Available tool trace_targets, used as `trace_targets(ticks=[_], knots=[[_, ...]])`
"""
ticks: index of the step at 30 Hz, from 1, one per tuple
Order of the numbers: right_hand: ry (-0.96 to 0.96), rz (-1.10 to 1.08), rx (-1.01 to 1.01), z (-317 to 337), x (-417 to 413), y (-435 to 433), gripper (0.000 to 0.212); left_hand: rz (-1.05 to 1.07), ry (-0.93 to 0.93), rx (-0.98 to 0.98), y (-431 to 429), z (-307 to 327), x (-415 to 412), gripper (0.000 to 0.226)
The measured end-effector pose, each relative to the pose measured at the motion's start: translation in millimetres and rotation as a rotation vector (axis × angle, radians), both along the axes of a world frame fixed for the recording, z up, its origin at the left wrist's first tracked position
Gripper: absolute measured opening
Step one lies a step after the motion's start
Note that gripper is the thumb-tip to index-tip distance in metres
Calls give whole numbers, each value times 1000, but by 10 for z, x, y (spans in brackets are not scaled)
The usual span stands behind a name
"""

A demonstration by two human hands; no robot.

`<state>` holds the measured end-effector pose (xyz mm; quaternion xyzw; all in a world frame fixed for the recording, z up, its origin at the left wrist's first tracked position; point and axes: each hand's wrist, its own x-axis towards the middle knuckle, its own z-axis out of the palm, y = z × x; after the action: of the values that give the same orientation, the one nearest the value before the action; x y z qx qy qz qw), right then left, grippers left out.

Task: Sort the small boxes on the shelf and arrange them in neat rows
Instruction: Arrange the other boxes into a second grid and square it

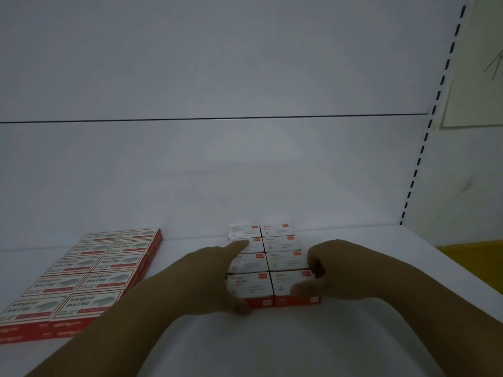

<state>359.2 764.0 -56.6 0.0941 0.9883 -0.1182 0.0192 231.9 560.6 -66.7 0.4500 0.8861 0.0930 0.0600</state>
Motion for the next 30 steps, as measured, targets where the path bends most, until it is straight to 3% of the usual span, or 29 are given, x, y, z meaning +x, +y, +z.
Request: trace_targets(ticks=[11,16,20,21,24,25,30], knots=[[-27,39,33,4,-3,-37,40,31,50,-72,32,33,37,86],[-35,33,33,4,-25,-24,41,40,63,-88,42,79,52,87],[-145,-9,-17,52,-74,8,36,45,65,-163,92,110,57,93],[-158,-30,-40,66,-91,19,41,48,42,-174,101,117,44,99],[-38,-88,-108,67,-164,56,90,33,-130,-138,98,117,-45,117],[3,-114,-135,38,-197,70,93,27,-181,-111,89,107,-70,121],[49,-174,-360,-119,-292,91,44,37,-303,48,71,-33,-101,123]])
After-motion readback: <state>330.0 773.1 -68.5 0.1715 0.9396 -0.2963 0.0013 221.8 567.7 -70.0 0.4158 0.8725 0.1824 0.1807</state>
